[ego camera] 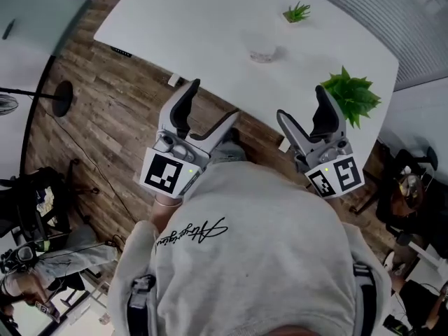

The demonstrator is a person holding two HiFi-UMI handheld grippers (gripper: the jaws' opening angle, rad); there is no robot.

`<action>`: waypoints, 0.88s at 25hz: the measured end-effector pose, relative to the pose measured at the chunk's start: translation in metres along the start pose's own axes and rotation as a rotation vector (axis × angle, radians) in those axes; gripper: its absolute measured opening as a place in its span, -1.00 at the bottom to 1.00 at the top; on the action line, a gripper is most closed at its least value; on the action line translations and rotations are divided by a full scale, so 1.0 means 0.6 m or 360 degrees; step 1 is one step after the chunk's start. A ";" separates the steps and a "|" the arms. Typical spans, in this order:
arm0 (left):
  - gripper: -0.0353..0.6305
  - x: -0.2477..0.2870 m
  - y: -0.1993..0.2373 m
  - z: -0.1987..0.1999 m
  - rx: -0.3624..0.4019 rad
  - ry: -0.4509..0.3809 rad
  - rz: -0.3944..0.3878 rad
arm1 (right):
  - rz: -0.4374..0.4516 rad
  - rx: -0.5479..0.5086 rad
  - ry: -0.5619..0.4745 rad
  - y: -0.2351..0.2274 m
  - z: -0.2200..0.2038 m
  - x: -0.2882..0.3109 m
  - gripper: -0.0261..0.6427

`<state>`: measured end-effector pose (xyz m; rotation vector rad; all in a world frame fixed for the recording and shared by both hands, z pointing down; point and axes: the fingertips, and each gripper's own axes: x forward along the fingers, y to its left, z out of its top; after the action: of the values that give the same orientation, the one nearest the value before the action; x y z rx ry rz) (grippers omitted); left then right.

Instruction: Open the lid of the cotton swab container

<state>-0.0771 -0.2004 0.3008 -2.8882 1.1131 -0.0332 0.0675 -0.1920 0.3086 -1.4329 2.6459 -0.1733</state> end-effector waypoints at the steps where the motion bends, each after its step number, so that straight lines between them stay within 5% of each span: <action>1: 0.14 0.010 0.009 0.003 -0.0009 -0.0009 -0.0015 | -0.0018 0.0003 0.0000 -0.005 0.000 0.009 0.32; 22: 0.14 0.134 0.155 0.002 -0.0016 -0.0079 -0.0365 | -0.0355 -0.0017 -0.0080 -0.076 0.013 0.140 0.32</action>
<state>-0.0799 -0.3230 0.2952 -2.9916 0.7718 0.0363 0.0606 -0.2877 0.3033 -1.7101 2.4465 -0.1423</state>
